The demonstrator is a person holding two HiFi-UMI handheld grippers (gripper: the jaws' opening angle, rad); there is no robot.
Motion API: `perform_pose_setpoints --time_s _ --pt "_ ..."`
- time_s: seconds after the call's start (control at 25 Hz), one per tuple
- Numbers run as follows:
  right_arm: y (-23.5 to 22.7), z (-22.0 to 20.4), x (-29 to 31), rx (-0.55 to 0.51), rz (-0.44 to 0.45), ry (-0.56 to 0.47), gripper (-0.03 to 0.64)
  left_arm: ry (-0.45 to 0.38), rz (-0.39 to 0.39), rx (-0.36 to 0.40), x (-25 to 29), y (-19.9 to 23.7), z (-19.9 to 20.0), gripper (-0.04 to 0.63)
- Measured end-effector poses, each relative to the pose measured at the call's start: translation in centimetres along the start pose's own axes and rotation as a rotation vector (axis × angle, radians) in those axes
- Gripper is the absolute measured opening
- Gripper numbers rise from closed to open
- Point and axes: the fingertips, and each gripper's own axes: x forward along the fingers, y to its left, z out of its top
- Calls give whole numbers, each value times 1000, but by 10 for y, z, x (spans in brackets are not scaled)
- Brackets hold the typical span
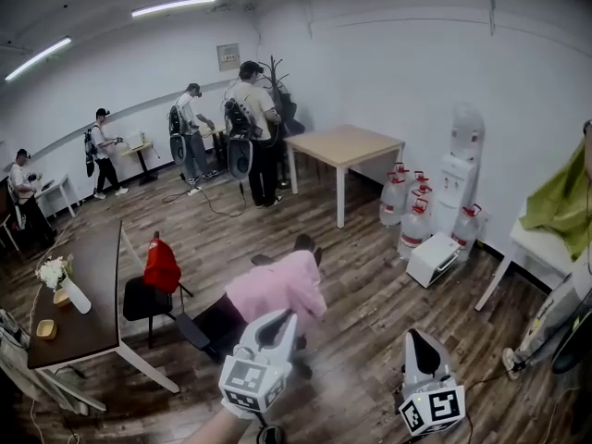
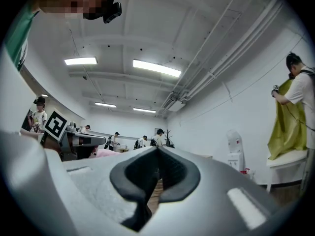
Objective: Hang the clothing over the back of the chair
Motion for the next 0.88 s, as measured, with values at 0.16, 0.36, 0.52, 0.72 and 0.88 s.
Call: perform_pose_setpoints --time_s 0.16,0.36,0.52,0.72,0.88 --pt "0 3 -2 -7 5 -3 3 -5 1 1 0 -2 2 32" --pt "-2 7 -6 -20 -2 -7 3 -1 -6 -10 2 -7 0 32" --pt "-5 9 -6 -26 -5 -12 3 -16 -9 -6 6 -8 4 32" --pt "-8 6 0 -20 -10 -13 3 -12 -22 -4 14 -7 -1 32" --pt "-14 5 9 -16 -11 -7 3 -9 -27 -3 25 -6 -3 32"
